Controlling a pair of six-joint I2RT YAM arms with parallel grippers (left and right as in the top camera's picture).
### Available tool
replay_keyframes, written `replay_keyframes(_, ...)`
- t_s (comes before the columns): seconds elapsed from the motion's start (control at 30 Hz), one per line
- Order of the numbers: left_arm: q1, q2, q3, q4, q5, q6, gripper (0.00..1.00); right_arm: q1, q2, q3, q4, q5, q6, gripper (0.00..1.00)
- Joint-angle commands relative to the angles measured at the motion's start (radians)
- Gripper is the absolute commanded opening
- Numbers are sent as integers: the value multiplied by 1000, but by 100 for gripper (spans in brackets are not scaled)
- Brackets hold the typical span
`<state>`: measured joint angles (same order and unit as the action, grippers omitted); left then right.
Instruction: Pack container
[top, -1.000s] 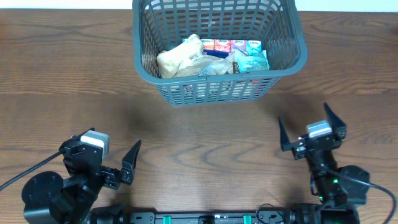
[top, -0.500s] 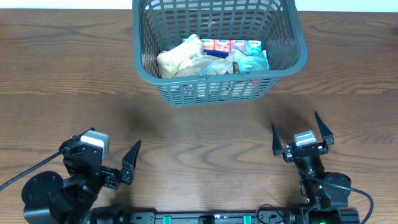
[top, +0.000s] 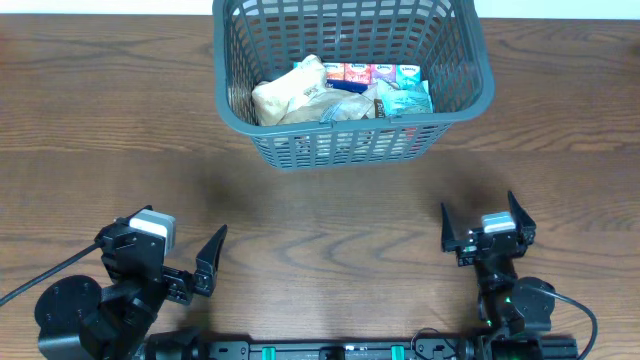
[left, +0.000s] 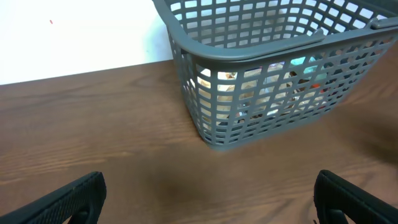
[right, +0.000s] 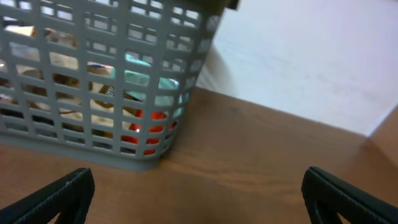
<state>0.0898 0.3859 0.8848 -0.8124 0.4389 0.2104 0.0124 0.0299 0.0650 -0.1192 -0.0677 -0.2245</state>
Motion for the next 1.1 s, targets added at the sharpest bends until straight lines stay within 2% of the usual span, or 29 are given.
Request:
replay_keyframes(0.0, 3, -3, -4, -3, 10, 13, 99, 8, -15, -9, -17, 101, 127, 99)
replay_keyframes(0.37, 3, -3, -4, -2, 10, 13, 99, 8, -25, -10, -34, 269, 277, 99)
replay_keyframes(0.83, 3, -3, -4, -3, 10, 13, 99, 8, -25, -10, -58, 270, 275, 99)
replay_keyframes(1.07, 3, -3, -4, -3, 10, 13, 99, 8, -25, -10, -64, 195, 134, 99)
